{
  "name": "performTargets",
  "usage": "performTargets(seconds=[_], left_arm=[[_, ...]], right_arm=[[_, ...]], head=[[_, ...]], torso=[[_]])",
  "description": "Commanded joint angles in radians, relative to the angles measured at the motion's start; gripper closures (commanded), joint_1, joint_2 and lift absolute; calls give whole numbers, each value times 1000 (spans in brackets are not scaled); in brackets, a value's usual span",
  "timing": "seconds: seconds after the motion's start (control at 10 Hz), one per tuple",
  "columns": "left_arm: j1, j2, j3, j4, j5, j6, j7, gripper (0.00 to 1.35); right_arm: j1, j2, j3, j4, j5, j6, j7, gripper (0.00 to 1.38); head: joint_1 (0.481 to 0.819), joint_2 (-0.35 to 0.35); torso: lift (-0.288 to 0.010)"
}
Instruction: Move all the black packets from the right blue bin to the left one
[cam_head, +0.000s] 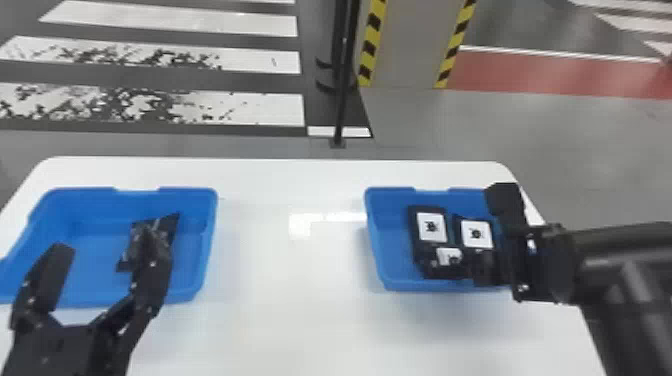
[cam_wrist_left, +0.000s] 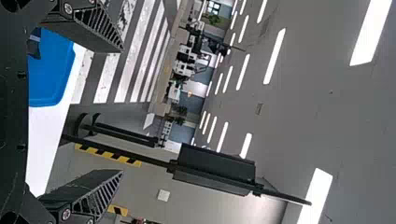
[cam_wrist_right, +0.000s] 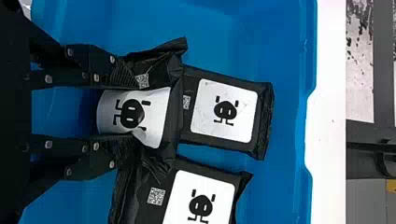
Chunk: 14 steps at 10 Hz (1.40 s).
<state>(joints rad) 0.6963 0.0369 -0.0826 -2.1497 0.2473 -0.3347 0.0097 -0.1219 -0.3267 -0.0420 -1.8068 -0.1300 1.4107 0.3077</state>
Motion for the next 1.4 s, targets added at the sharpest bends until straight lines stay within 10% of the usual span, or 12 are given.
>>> performTargets(seconds=[0.0, 0.4, 0.6, 1.0, 1.3], left_arm=[[-2, 1, -1, 1, -2, -16, 0, 113], [1, 1, -3, 1, -14, -34, 1, 113], [-9, 8, -21, 1, 10, -24, 3, 107], [-71, 20, -63, 1, 90, 52, -13, 117], [-127, 21, -49, 1, 106, 111, -47, 117]], right_arm=[[41, 8, -30, -70, -24, -26, -10, 1167], [122, 37, -143, -219, -81, -247, -47, 1168], [100, 35, -143, -79, -277, -508, 42, 1167], [-62, -23, 211, 115, -640, -682, 301, 1167], [-87, -31, 359, 90, -769, -684, 335, 1167]], head=[[695, -140], [695, -141], [695, -137], [695, 76], [695, 179]], torso=[[-140], [-140], [-140], [-140], [-140]])
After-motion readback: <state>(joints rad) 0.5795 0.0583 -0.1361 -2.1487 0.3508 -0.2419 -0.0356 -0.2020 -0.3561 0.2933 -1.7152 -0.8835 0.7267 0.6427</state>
